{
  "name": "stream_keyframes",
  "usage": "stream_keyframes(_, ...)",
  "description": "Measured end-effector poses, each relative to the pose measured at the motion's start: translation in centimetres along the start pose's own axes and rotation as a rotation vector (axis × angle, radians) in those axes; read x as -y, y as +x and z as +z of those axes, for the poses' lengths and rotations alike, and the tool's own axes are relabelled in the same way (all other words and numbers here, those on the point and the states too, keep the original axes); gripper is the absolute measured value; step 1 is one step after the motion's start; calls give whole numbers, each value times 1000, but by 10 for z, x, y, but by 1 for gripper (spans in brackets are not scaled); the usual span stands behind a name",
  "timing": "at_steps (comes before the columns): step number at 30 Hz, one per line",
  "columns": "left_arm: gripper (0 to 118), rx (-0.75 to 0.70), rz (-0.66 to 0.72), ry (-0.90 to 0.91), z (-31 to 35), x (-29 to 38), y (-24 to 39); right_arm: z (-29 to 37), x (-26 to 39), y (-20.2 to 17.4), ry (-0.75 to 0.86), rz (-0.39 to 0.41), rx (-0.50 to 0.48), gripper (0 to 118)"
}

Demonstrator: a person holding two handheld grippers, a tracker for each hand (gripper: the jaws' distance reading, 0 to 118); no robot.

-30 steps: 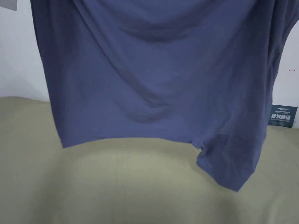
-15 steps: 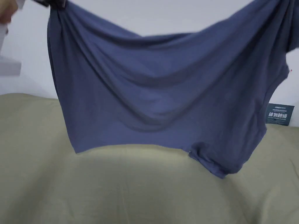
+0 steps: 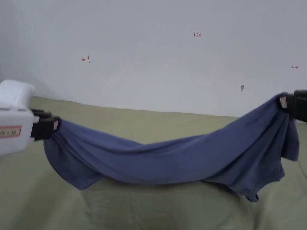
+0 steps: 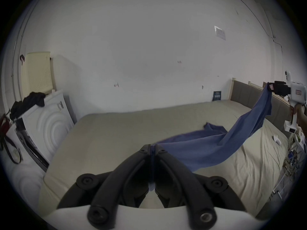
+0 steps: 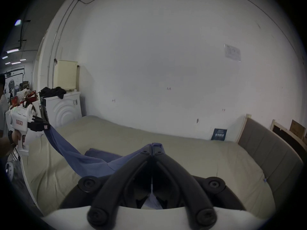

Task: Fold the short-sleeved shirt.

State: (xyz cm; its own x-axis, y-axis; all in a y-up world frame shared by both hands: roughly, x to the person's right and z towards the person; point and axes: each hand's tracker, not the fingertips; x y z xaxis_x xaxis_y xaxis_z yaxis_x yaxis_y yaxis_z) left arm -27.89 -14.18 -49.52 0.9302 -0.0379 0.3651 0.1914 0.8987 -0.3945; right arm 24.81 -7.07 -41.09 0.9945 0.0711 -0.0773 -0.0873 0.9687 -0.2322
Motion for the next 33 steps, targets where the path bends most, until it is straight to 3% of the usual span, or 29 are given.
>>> stream_keyframes(6, 4, 26, -27, -64, 36, 59, 10, 41, 62, -5, -93, -66, -35, 0)
stream_keyframes(12, 4, 72, 52, -168, 59, 112, 20, 72, 124, -8, -222, -154, -18, 0)
stream_keyframes(20, 4, 126, 102, -270, 69, 178, 29, 104, 184, -18, -344, -133, -37, 0)
stream_keyframes(28, 4, 154, 50, -380, 67, 220, 36, 114, 223, -19, -447, -127, -19, 0)
stream_keyframes(33, 4, 133, 116, -391, 64, 230, 25, 116, 245, -26, -511, -63, -40, 0)
